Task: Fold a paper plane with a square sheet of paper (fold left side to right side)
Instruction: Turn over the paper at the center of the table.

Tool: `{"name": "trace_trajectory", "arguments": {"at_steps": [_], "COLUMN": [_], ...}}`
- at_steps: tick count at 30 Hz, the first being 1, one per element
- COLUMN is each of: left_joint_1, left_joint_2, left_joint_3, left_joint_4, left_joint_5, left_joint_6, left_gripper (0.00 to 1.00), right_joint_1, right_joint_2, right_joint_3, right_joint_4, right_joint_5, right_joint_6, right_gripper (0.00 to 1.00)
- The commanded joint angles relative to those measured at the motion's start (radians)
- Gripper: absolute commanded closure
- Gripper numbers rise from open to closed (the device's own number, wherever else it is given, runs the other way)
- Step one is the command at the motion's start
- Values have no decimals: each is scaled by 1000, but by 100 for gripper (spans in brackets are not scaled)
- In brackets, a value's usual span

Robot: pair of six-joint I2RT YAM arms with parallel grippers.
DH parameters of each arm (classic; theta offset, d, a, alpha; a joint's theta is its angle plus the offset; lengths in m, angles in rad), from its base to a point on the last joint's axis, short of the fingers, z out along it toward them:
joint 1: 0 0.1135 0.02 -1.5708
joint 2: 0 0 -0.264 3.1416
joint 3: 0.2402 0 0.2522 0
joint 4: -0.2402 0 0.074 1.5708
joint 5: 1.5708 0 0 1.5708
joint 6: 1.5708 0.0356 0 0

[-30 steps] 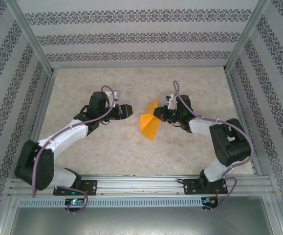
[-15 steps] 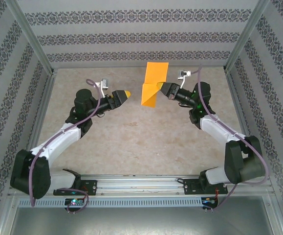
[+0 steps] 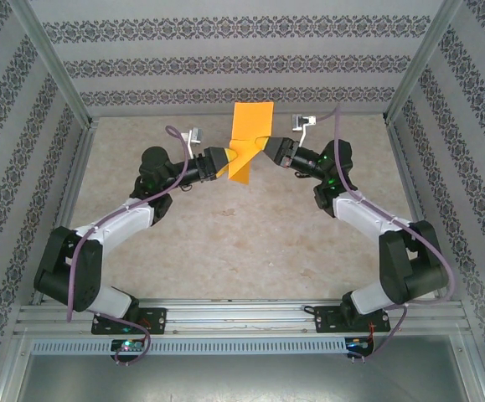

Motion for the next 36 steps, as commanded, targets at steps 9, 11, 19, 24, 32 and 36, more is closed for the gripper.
{"name": "trace_trajectory", "arguments": {"at_steps": [9, 11, 19, 24, 32, 36], "left_joint_1": [-10, -12, -11, -11, -19, -62], "left_joint_2": [23, 20, 9, -25, -131, -135], "left_joint_3": [49, 49, 48, 57, 167, 301], "left_joint_4": [65, 47, -21, -138, -818, -1262], "left_joint_5": [38, 39, 30, 29, -83, -280], "left_joint_6": [-7, 3, 30, 94, 478, 710], "left_gripper": [49, 56, 81, 90, 95, 97], "right_joint_1": [19, 20, 3, -26, -99, -114], "right_joint_2": [21, 21, 0, -52, -213, -324], "right_joint_3": [24, 21, -8, -51, -133, -147], "right_joint_4": [69, 69, 53, -11, -296, -569], "right_joint_5": [-18, -16, -9, 10, 103, 231], "right_joint_6": [43, 43, 20, -39, -245, -414], "right_gripper": [100, 98, 81, 66, 48, 42]}}
